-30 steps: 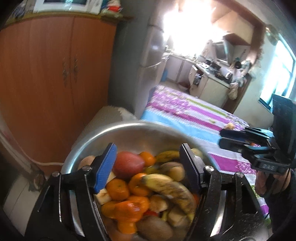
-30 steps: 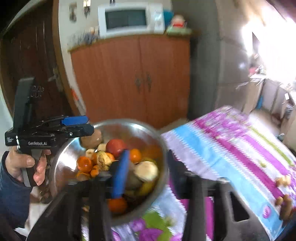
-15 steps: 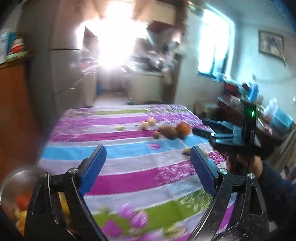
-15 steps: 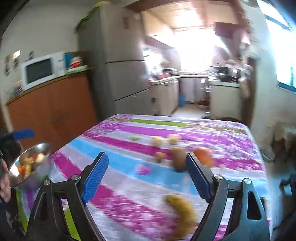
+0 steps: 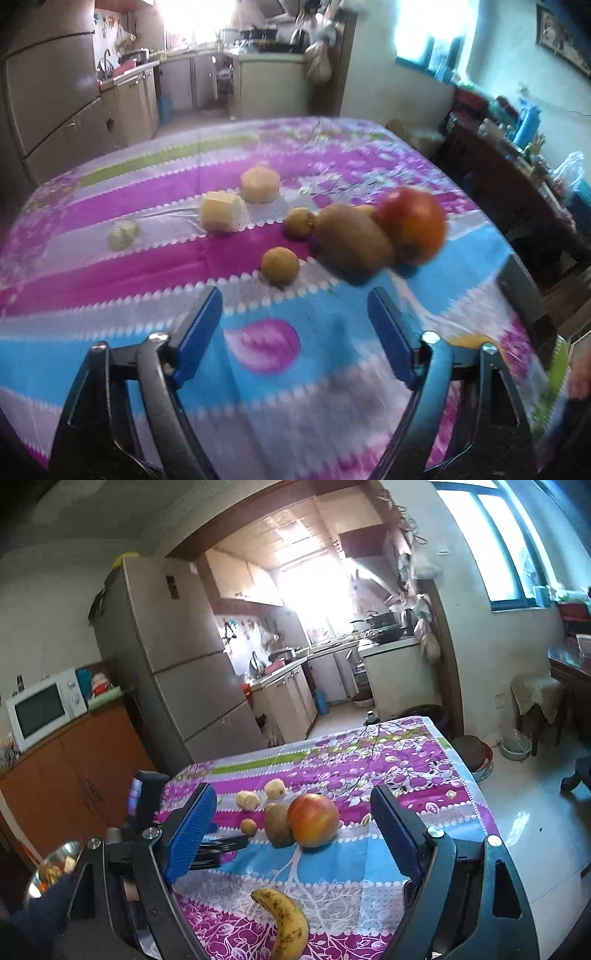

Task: Organize fruits
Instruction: 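Move both tools back and close the left tool on a small yellow fruit, then grasp a small brown fruit with the right tool while the left holds its fruit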

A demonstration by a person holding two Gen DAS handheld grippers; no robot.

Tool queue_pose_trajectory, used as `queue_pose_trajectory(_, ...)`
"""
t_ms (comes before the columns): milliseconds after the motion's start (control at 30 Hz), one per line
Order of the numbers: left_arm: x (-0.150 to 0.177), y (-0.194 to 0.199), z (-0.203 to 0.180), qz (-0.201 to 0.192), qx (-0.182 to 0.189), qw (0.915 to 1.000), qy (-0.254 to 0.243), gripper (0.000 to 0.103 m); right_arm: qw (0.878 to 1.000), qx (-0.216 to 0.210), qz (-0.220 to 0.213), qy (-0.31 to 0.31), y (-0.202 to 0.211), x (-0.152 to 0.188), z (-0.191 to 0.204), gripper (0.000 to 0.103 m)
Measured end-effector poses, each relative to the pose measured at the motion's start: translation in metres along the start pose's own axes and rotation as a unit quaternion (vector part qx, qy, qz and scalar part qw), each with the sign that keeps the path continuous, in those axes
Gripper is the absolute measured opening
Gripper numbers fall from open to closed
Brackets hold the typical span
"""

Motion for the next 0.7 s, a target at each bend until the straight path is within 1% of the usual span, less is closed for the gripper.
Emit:
queue_pose_trajectory(33, 0.000, -0.002, 0.002, 0.004, 0.000, 1.0000, 0.004, 0.064, 1.000, -0.001, -0.001, -0.002, 0.001, -0.001, 0.001, 0.087)
queue_pose_trajectory(100, -0.002, -0.008, 0.004, 0.008, 0.002, 0.9999, 0.013, 0.058, 1.000, -0.001, 0.001, -0.001, 0.002, -0.001, 0.001, 0.087)
queue_pose_trajectory(167, -0.002, -0.011, 0.003, 0.011, 0.005, 0.9999, 0.013, 0.057, 1.000, 0.000, 0.004, 0.000, 0.000, 0.000, 0.001, 0.087)
queue_pose_trajectory(200, -0.002, -0.012, 0.001, 0.014, 0.005, 0.9998, 0.011, 0.054, 1.000, -0.002, 0.007, -0.001, -0.001, 0.000, 0.002, 0.087)
queue_pose_trajectory(233, -0.004, -0.015, 0.001, 0.016, 0.003, 0.9998, 0.008, 0.049, 1.000, -0.004, 0.011, -0.003, -0.002, 0.001, 0.002, 0.087)
queue_pose_trajectory(267, -0.004, -0.015, -0.001, 0.019, -0.001, 0.9998, 0.003, 0.046, 1.000, -0.005, 0.013, -0.005, -0.003, 0.003, 0.002, 0.087)
queue_pose_trajectory(300, -0.005, -0.017, -0.003, 0.023, -0.005, 0.9997, -0.002, 0.042, 1.000, -0.005, 0.017, -0.005, -0.005, 0.004, 0.002, 0.087)
queue_pose_trajectory(333, -0.005, -0.019, -0.005, 0.025, -0.007, 0.9997, -0.003, 0.036, 1.000, -0.004, 0.021, -0.005, -0.007, 0.006, 0.002, 0.087)
queue_pose_trajectory(367, -0.006, -0.020, -0.004, 0.024, -0.007, 0.9997, -0.002, 0.034, 1.000, -0.005, 0.025, -0.007, -0.009, 0.007, 0.001, 0.087)
queue_pose_trajectory(400, -0.007, -0.021, -0.003, 0.025, -0.006, 0.9997, 0.001, 0.028, 1.000, -0.005, 0.028, -0.009, -0.010, 0.008, 0.001, 0.086)
queue_pose_trajectory(500, -0.008, -0.021, -0.002, 0.023, -0.006, 0.9997, 0.004, 0.028, 0.999, -0.011, 0.037, -0.012, -0.014, 0.011, -0.001, 0.079)
queue_pose_trajectory(533, -0.008, -0.021, -0.001, 0.022, -0.008, 0.9997, 0.003, 0.028, 0.999, -0.013, 0.042, -0.013, -0.015, 0.011, -0.001, 0.075)
queue_pose_trajectory(633, -0.003, -0.007, 0.004, 0.016, -0.014, 0.9998, 0.005, 0.028, 0.997, -0.030, 0.064, -0.017, -0.019, 0.008, 0.001, 0.075)
queue_pose_trajectory(700, 0.005, 0.010, 0.011, 0.009, -0.015, 0.9998, 0.011, 0.028, 0.996, -0.035, 0.082, 0.002, -0.023, 0.001, 0.009, 0.075)
Point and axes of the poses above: each gripper's, at about its wrist camera, not at the fingertips, and y roughly against the way its jaws point, z to its left, x to its underside, the point moved 2 cm from there along -y, roughly the way its jaws point, and after that the axes turned 13 degrees about -x, right-handed, at the moved point
